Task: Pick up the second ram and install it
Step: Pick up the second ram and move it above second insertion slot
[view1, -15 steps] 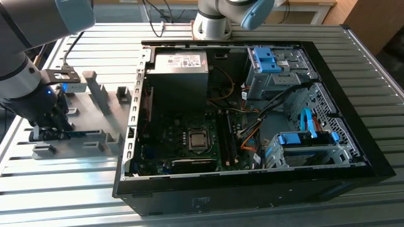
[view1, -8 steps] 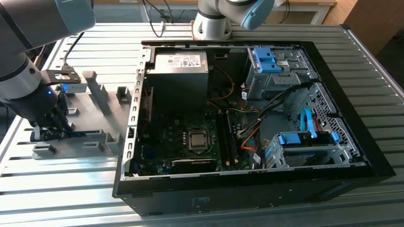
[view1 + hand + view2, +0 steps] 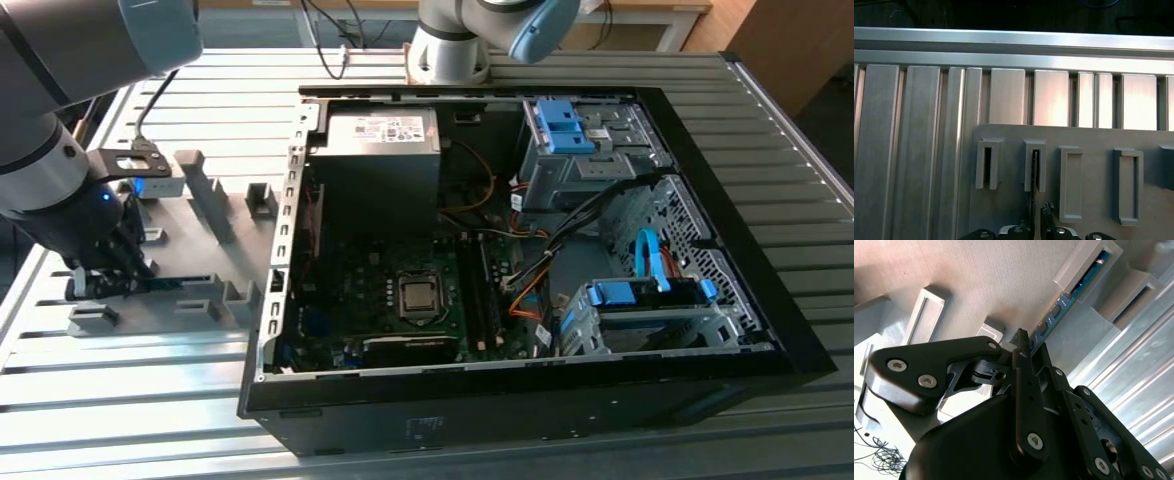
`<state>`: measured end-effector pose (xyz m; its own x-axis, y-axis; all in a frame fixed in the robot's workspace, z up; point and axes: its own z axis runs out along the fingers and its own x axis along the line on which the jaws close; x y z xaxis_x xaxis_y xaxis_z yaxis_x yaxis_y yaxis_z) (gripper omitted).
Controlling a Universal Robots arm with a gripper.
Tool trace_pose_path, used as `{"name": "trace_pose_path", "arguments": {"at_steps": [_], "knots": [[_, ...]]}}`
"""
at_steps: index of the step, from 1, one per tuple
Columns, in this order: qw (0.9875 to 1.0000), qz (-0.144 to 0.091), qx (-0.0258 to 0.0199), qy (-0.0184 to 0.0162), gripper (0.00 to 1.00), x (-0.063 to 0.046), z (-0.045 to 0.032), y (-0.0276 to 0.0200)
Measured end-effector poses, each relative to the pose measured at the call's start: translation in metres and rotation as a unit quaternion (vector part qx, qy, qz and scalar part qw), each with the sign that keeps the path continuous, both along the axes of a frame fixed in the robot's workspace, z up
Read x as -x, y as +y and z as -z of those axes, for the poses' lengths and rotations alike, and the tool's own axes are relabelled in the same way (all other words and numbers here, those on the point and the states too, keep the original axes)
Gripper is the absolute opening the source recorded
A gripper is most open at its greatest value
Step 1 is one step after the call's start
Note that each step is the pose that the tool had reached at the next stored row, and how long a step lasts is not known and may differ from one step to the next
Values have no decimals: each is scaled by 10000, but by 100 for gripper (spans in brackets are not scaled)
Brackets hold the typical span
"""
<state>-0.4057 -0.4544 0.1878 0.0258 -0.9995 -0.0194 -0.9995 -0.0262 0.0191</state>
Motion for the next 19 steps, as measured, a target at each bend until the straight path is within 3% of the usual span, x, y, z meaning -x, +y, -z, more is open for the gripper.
{"name": "trace_pose_path", "arguments": {"at_steps": [19], "knots": [[10000,0,0,0,24,-17,31,0]]}}
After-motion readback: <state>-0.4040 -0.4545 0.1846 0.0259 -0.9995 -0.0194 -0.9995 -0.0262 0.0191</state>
